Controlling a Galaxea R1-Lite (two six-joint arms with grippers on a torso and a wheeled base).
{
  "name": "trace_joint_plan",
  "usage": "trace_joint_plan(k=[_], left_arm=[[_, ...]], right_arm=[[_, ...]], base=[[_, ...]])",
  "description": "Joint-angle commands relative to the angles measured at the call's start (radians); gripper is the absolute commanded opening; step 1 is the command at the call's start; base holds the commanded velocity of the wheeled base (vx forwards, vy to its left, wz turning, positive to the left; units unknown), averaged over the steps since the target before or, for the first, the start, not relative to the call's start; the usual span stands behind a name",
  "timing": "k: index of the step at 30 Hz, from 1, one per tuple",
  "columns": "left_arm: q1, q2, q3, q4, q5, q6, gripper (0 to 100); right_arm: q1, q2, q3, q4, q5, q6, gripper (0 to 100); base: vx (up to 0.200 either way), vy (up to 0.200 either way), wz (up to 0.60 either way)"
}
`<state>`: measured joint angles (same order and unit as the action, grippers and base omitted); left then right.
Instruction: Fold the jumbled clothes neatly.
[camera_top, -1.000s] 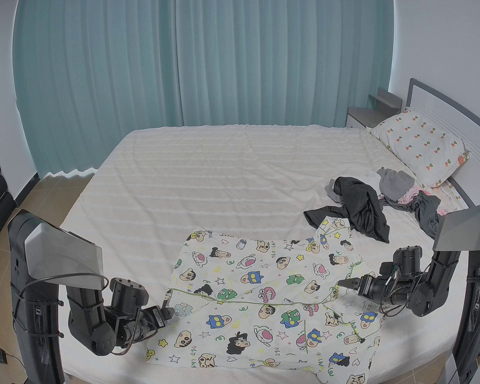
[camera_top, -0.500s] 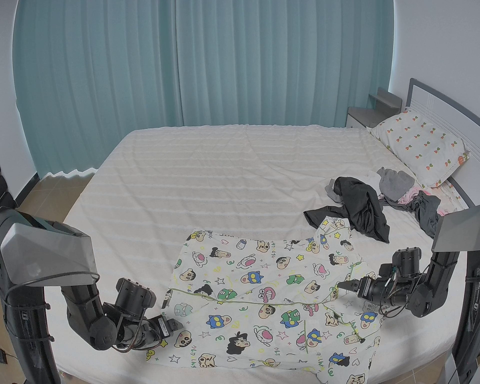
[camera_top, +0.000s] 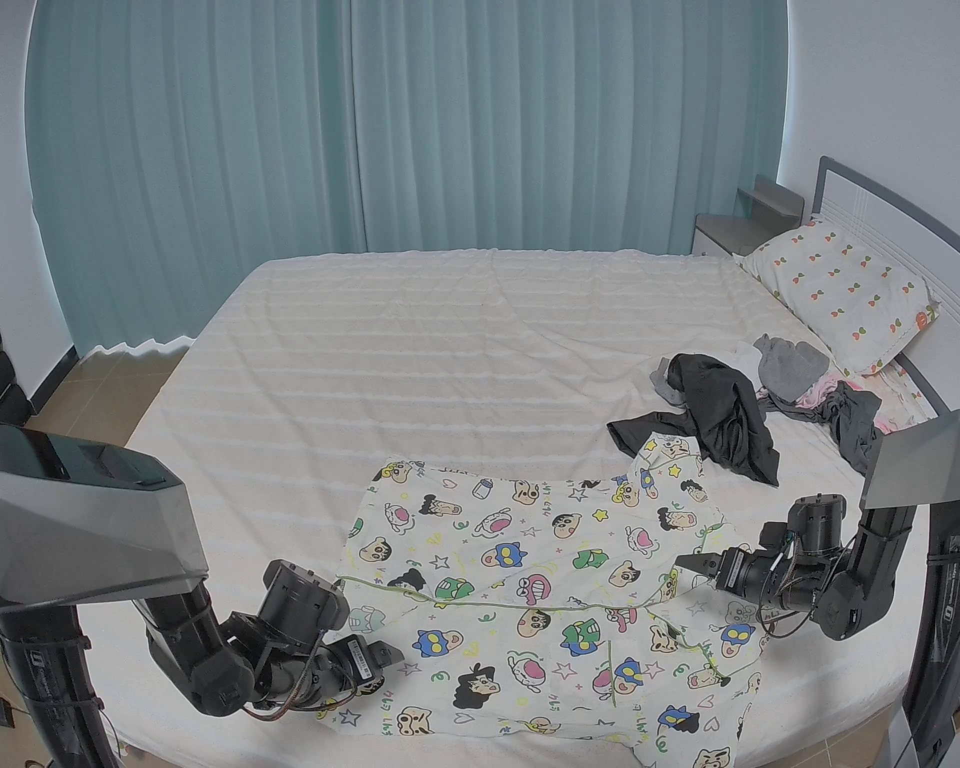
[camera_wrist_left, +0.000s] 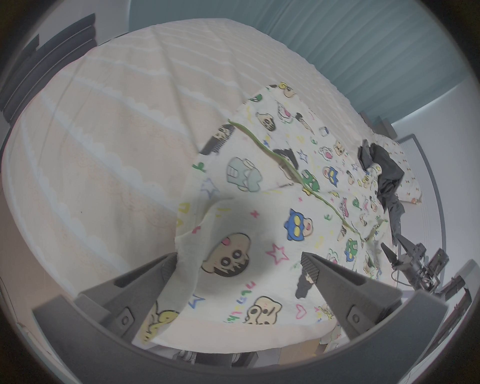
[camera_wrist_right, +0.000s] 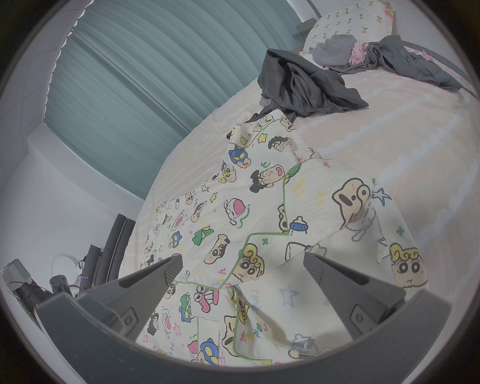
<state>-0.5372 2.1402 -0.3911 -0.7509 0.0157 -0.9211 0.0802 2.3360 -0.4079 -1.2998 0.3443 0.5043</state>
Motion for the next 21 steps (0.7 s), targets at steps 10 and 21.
trace_joint_plan(k=[10,21], left_arm=[[-0.159,0.026,-0.034,0.004,0.026,0.008,100],[-0.079,0.056,-0.077,0.028,0.081,0.005,100]], right_arm=[[0.001,0.022,0.012,-0.016,0.001,0.0,100],[0.001,0.02,0.014,-0.018,0.002,0.0,100]], base=[[0.0,0.0,0.0],[0.0,0.0,0.0]])
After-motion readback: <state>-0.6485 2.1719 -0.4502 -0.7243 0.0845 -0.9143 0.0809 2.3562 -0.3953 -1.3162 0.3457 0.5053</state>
